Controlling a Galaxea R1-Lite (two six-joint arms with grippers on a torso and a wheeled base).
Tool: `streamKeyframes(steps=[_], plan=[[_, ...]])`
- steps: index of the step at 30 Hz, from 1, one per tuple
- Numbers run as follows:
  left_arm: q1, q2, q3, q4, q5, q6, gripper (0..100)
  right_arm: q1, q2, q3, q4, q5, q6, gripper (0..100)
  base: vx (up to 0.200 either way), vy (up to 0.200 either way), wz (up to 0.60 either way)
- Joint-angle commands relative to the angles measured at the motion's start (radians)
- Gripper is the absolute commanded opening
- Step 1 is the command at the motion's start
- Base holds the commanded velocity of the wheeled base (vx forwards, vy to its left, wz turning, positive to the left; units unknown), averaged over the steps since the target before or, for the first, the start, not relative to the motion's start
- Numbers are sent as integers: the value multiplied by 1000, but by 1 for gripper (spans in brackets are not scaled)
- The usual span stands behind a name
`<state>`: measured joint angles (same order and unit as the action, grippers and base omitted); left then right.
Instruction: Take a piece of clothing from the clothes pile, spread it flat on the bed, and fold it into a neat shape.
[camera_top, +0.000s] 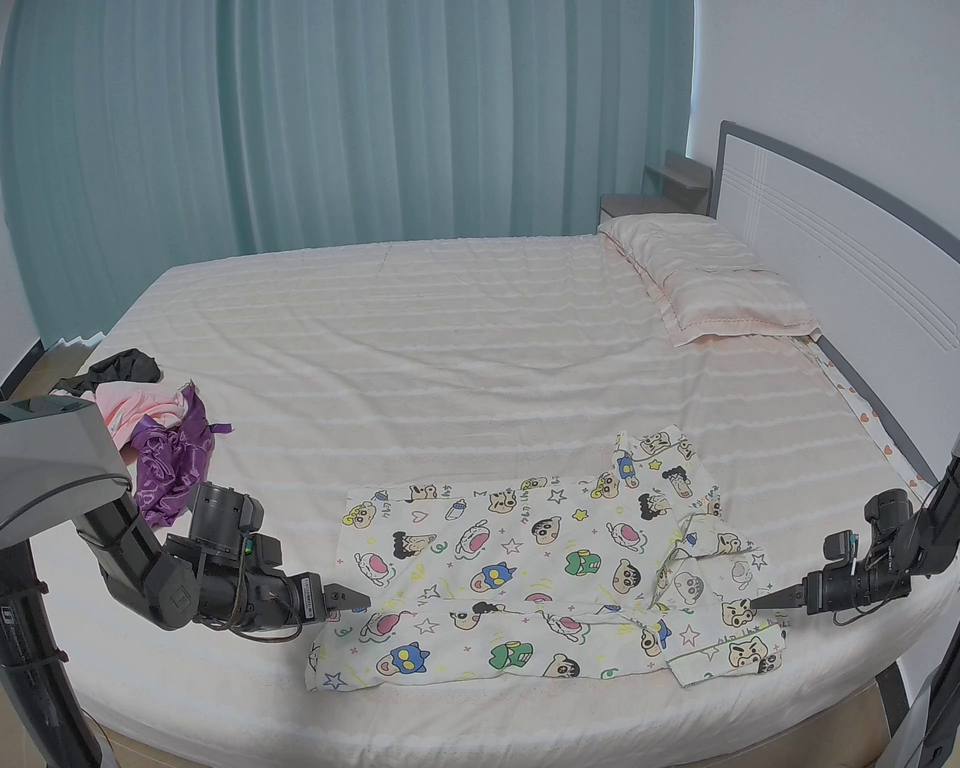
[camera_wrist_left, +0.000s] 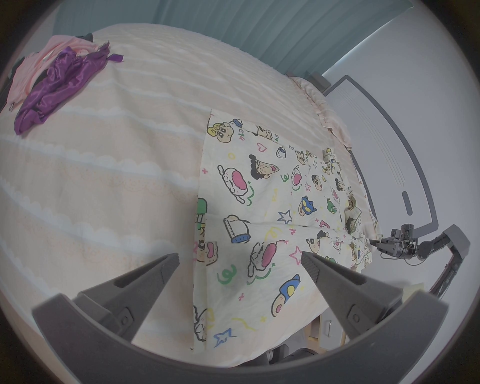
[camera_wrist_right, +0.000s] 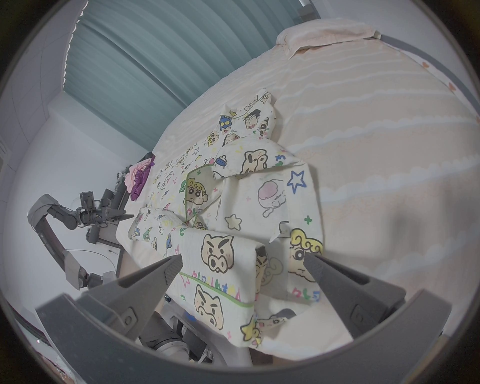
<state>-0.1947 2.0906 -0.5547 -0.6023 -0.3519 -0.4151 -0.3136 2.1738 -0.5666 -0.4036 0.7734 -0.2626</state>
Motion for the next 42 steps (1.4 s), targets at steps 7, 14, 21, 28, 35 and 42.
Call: streamKeyframes(steps=[7,14,21,28,35,42], plan=[[0,8,1,-19,1,-7,100,56,58,-35,0,24,0,0,0,0,0],[0,22,1,-19,8,-2,100,50,50,-19,0,29,-6,0,0,0,0],[-11,23,-2,-20,13,4,100,45,17,-24,-1,53,-4,0,0,0,0],[-43,45,-36,-22,59,-1,100,44,-25,-21,0,92,3,0,0,0,0],[-65,91,-68,-24,76,-5,100,44,-23,-18,0,92,3,0,0,0,0],[-75,117,-79,-42,79,-5,0,44,-20,-18,0,93,3,0,0,0,0]])
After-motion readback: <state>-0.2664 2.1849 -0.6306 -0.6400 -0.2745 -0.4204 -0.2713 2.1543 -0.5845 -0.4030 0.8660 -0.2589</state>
